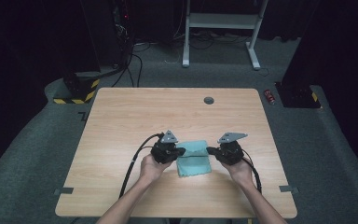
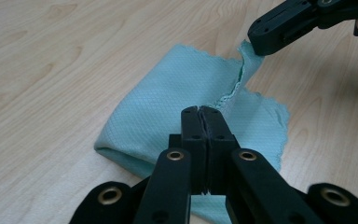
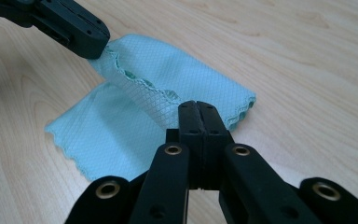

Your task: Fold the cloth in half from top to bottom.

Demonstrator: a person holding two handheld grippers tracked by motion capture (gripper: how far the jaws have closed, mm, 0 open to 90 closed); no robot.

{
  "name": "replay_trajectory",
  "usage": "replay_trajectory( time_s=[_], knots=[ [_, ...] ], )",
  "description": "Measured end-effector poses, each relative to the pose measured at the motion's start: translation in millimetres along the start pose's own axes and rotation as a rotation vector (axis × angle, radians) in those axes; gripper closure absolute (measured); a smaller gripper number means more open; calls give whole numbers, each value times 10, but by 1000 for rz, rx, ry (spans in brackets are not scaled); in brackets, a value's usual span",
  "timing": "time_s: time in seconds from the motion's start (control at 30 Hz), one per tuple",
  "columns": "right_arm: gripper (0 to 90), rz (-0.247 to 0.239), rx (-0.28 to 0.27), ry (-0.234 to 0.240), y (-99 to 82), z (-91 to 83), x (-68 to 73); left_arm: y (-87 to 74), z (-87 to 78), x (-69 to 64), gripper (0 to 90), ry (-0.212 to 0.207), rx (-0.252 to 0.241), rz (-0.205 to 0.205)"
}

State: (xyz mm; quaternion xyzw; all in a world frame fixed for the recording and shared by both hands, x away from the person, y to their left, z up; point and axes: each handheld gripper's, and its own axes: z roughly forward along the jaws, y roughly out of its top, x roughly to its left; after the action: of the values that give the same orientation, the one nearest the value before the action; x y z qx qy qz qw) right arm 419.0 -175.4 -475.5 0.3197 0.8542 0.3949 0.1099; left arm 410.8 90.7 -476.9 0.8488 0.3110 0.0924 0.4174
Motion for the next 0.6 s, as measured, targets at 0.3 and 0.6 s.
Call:
replay_trajectory(
  time_s=[0.3, 0.6],
  knots=[
    [900, -23, 11, 9, -127, -14, 101, -149, 16, -118, 890, 1, 23, 17],
    [900, -24, 29, 12, -216, 19, 140, -198, 24, -162, 890, 6, 28, 30]
  ],
)
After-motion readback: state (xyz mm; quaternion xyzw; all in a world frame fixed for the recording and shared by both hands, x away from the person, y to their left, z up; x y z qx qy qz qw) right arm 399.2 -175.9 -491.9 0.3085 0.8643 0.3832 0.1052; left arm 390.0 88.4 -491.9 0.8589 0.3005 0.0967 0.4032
